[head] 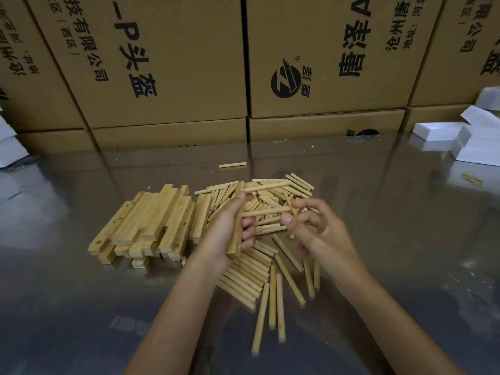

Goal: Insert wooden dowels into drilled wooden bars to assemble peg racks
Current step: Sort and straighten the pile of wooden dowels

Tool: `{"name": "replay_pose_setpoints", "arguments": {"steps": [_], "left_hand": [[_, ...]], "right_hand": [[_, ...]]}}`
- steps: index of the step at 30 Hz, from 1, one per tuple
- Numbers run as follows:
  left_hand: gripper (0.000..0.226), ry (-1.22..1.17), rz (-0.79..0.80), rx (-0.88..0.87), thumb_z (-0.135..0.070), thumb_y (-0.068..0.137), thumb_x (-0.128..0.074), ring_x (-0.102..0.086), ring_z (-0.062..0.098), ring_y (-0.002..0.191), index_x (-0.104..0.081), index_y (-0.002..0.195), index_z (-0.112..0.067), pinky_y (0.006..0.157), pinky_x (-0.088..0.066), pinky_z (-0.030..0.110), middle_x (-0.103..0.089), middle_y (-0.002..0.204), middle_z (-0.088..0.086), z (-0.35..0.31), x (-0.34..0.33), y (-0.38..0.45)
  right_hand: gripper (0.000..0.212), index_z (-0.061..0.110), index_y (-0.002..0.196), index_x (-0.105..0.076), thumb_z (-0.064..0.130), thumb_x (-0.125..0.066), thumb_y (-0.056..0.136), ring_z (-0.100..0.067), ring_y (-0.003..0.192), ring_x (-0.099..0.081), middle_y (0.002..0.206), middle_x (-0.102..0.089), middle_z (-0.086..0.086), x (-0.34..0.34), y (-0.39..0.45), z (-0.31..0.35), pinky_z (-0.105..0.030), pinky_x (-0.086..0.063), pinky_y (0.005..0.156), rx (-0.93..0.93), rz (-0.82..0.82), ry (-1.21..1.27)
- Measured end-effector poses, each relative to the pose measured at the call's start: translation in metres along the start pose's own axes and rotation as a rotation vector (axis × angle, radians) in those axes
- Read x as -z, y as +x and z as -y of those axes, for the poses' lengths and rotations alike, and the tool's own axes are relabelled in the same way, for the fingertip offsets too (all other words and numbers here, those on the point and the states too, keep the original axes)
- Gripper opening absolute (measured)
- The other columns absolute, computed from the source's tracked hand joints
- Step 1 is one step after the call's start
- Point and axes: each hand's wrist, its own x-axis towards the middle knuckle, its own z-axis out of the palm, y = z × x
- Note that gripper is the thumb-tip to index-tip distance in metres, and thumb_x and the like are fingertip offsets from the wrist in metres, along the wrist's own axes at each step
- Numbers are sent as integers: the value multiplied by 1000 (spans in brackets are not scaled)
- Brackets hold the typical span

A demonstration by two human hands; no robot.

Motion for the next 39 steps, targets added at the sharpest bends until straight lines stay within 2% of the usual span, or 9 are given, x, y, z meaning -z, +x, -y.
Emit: {"name": "replay_pose_setpoints", "arguments": {"steps": [2,7,12,18,25,28,31,36,39], "left_hand": [[39,-109,-8,1,-39,100,-53,-38,10,46,-56,127,-11,37,-31,19,-42,61,-3,-4,4,-1],[30,-218,-60,-18,-37,101,-50,-39,10,45,-58,117,-13,36,-31,19,-43,61,-2,-8,10,-2],[30,-218,-75,-3,-38,101,-51,-39,10,46,-58,118,-15,37,-31,20,-44,62,-3,-5,11,0],[32,-225,-71,-4,-39,100,-53,-42,10,48,-61,121,-15,39,-33,20,-47,62,-2,-1,9,1],[36,-238,-47,-15,-40,99,-55,-43,12,53,-60,124,-15,47,-37,23,-46,64,-1,5,1,2],[36,-263,-27,-8,-40,99,-56,-42,12,54,-61,124,-15,50,-38,23,-44,64,0,6,-1,2],[37,-249,-32,-15,-39,100,-54,-41,11,52,-60,127,-14,46,-37,21,-43,63,0,5,-3,1],[42,-110,-68,-39,-41,101,-52,-42,11,52,-58,132,-14,50,-36,22,-43,60,-2,10,-8,-1],[46,-62,-84,-54,-43,101,-53,-41,11,53,-55,135,-12,53,-34,24,-42,61,-2,13,-11,-1]], "right_hand": [[13,24,89,-67,33,-74,85,-6,65,-60,80,-68,-2,6,1,1,-20,-49,60,20,53,-198],[33,24,69,-60,54,-69,78,7,84,-39,76,-48,17,8,-4,-11,-34,-43,97,28,358,-930],[20,26,66,-64,44,-71,73,23,93,-30,79,-47,18,6,-6,-9,-22,-32,68,82,277,-947],[13,29,75,-62,39,-67,82,0,91,-40,85,-49,16,-5,-9,-11,-14,-30,67,204,197,-974],[10,33,95,-52,25,-59,95,-11,68,-60,78,-63,14,-14,-16,-1,-25,-44,53,364,231,-538],[15,30,105,-64,21,-61,93,-2,85,-60,96,-65,21,-19,-19,-1,-12,-42,65,468,260,-585],[23,28,112,-70,20,-62,92,1,97,-52,106,-67,21,-17,-18,-1,-19,-44,82,546,210,-680],[26,25,112,-72,12,-64,92,-8,101,-51,105,-68,16,-13,-17,3,-30,-43,90,619,217,-795],[24,20,109,-73,7,-63,92,-6,101,-51,104,-69,14,-13,-17,5,-21,-42,88,619,233,-769]]}}
